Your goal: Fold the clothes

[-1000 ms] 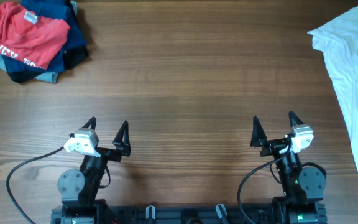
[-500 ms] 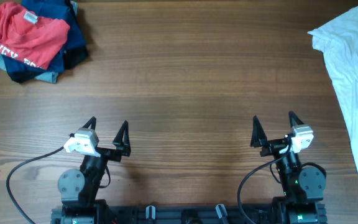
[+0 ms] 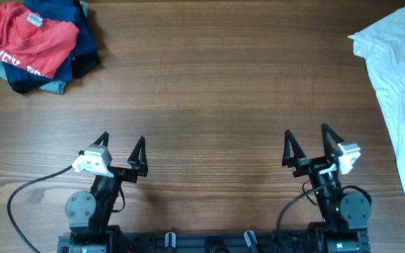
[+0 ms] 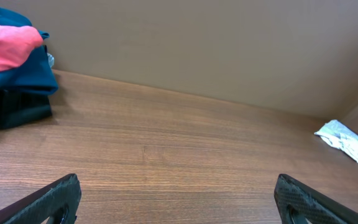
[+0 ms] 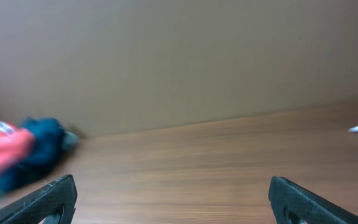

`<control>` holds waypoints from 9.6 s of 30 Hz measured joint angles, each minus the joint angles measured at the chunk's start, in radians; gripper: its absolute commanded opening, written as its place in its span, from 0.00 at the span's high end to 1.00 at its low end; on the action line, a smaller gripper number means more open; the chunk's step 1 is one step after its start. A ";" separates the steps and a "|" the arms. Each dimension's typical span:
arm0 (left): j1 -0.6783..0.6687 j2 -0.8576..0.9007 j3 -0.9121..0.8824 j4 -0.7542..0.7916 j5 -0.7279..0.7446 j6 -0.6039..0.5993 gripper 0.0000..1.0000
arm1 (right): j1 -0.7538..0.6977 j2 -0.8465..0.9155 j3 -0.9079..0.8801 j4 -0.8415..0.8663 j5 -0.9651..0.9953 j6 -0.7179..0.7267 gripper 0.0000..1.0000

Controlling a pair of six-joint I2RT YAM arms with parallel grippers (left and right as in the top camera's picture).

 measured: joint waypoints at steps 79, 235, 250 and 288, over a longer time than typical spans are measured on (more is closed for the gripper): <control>0.000 0.000 0.000 -0.001 0.000 0.000 0.00 | -0.513 2.340 1.777 -0.409 0.259 -0.638 0.13; -0.224 1.600 0.802 -0.434 -0.315 -0.451 0.10 | 0.300 1.467 1.122 -1.138 0.188 0.460 0.00; -0.223 1.609 0.802 -0.396 -0.344 -0.466 0.20 | 0.300 1.467 1.122 -1.137 0.188 0.436 0.00; -0.036 1.509 0.818 -0.578 -0.355 -0.472 0.96 | 0.064 1.467 1.121 -1.089 0.192 0.385 0.00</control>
